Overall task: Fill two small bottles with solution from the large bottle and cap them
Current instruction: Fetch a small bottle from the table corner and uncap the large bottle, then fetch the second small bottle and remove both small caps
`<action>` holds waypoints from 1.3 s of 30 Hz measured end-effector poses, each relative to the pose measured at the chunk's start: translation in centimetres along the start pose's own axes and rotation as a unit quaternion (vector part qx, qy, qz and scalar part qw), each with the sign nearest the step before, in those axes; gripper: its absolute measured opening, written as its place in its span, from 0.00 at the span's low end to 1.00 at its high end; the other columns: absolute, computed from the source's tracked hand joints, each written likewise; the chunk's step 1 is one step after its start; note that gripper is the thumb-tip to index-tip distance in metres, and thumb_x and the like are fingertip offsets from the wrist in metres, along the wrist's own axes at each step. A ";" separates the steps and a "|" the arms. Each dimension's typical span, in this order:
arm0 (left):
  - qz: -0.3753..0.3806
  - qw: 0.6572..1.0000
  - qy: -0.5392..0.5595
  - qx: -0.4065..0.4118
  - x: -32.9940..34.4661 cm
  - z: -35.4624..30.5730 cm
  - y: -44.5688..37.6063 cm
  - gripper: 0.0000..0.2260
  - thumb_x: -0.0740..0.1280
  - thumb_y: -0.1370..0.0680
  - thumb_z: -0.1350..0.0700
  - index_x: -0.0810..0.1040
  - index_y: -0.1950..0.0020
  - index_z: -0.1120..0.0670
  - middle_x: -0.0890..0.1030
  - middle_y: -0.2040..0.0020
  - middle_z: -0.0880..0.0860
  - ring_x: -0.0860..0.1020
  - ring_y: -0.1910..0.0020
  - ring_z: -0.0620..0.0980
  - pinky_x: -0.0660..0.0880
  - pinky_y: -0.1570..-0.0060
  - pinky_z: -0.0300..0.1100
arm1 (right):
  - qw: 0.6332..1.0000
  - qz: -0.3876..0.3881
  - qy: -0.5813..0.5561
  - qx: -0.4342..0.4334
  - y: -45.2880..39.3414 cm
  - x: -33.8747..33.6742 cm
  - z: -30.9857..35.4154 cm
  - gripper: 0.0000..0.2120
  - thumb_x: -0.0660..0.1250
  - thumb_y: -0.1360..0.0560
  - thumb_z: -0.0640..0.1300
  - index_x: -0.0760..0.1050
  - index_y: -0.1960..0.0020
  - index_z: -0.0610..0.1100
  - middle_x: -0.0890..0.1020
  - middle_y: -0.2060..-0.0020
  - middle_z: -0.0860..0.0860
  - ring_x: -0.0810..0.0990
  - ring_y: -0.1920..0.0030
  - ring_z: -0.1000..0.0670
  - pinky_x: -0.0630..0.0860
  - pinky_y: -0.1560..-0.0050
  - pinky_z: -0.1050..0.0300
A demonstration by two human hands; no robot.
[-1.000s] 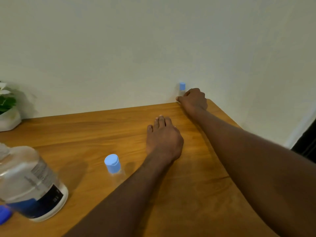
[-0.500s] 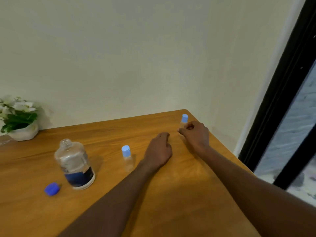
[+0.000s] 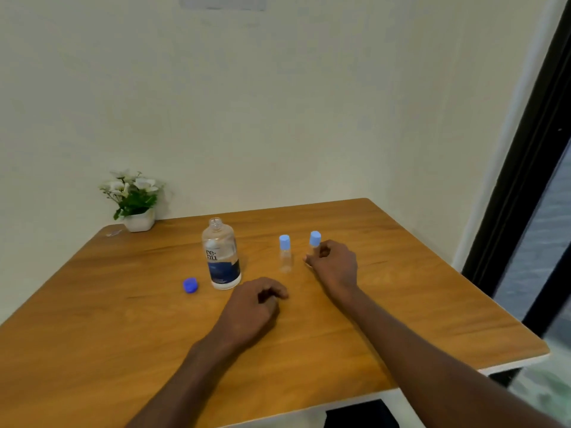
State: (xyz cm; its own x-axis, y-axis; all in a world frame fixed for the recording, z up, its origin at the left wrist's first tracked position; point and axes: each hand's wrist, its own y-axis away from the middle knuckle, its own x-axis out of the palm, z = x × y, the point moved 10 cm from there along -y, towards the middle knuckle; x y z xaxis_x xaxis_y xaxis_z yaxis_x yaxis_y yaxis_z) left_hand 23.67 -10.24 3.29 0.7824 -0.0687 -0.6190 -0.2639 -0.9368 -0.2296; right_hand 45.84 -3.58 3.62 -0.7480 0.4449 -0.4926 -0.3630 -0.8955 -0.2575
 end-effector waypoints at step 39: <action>-0.061 0.998 -0.009 0.007 -3.5 0.8 2.1 0.08 0.67 0.19 0.57 0.85 0.53 0.46 0.85 0.53 0.43 0.80 0.50 0.40 0.77 0.47 0.41 | 0.995 0.083 0.044 0.018 2.1 1.5 0.1 0.34 0.85 0.35 0.52 0.74 0.34 0.45 0.79 0.40 0.49 0.78 0.43 0.50 0.79 0.46 0.53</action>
State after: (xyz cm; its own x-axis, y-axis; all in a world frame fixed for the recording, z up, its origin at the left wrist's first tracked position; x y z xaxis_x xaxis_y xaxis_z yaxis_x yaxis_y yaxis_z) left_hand 19.96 -11.67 4.35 0.7993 0.0521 -0.5987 -0.1748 -0.9330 -0.3147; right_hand 43.88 -4.79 2.45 -0.7480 0.2886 -0.5977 -0.2596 -0.9560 -0.1367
